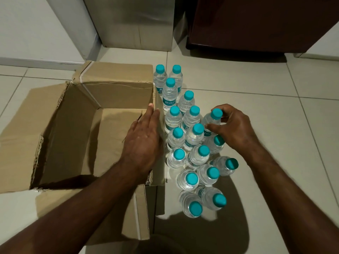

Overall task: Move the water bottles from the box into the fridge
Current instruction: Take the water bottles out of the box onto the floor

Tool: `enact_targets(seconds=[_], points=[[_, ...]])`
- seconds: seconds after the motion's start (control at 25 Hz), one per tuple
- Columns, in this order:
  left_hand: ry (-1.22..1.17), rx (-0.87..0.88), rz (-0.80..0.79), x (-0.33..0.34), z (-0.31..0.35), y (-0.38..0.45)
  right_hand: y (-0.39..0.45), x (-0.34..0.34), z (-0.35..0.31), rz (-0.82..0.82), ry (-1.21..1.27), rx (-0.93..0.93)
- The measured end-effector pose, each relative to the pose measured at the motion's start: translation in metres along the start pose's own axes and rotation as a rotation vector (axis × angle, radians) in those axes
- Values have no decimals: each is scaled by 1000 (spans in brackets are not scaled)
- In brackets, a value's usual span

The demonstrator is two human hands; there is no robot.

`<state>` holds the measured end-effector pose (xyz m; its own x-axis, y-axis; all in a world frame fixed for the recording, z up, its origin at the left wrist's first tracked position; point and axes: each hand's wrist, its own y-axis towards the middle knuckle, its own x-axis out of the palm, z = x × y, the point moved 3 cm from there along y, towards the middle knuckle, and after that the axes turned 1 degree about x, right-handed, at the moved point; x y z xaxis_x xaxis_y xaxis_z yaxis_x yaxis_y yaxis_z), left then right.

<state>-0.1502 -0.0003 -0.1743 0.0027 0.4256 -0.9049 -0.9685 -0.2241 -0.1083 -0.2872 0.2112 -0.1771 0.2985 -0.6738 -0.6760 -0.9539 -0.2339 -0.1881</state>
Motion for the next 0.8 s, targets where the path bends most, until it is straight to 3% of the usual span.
enact_targets(seconds=[0.36,0.68,0.8], points=[[29,-7,-17,-2,-1,0,6,-1,-5,-180,-14,105],[71,-21,-31,-4,-7,1,2,-7,-16,-239,-54,134],[80,-23,-29,-5,-8,0,-1,-13,-27,-179,-144,43]])
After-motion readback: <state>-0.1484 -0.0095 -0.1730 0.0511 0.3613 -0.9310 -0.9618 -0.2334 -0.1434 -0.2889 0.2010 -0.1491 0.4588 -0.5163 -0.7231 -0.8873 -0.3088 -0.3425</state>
